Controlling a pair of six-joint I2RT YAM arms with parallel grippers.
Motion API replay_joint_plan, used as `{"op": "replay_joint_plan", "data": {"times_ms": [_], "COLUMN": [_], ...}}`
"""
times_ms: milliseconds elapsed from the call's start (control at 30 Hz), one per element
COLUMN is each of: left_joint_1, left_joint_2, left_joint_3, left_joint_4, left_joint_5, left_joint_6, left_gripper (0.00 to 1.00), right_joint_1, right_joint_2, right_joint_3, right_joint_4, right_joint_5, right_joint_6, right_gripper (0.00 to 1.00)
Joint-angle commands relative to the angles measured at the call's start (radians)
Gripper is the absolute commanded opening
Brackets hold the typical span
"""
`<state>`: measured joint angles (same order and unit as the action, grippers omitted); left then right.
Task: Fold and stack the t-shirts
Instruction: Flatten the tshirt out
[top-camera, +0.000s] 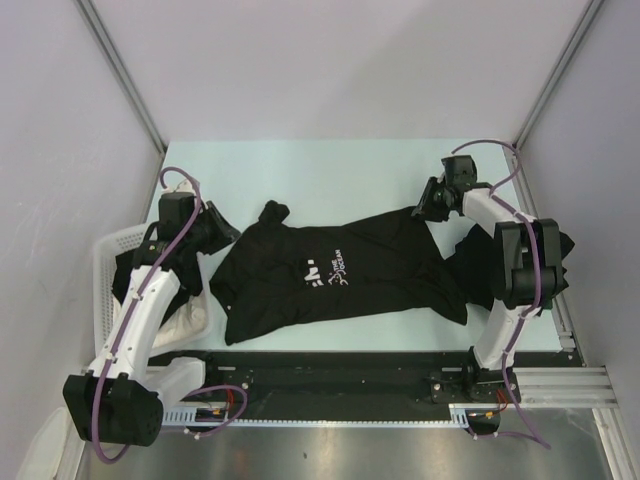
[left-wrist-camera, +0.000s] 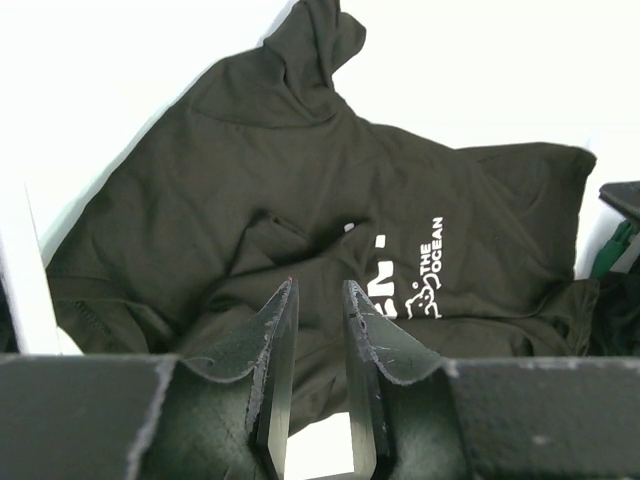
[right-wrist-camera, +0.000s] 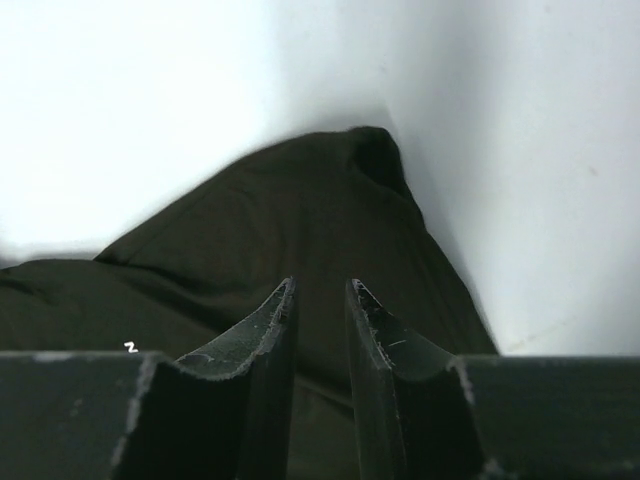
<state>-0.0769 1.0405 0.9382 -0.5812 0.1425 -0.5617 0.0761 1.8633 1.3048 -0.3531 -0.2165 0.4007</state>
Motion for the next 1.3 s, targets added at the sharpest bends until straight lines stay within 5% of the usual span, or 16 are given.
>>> {"op": "replay_joint_plan", "data": {"times_ms": [0, 1267], "left_joint_1": [-0.008, -0.015], "left_joint_2": [-0.017, 0.0], "left_joint_3": [0.034, 0.063], "left_joint_4": [-0.014, -0.037], "left_joint_5": [0.005, 0.02], "left_joint_6": [0.037, 0.068], "left_gripper": [0.29, 0.29], "right_joint_1": [0.004, 0.01], "right_joint_2": [0.016, 0.235], "right_joint_3": [0.063, 0.261], "right_joint_4": [0.094, 0.095], "right_joint_5": [-0.009, 0.042], "right_joint_6": [-0.039, -0.278], "right_gripper": [0.3, 0.31]}}
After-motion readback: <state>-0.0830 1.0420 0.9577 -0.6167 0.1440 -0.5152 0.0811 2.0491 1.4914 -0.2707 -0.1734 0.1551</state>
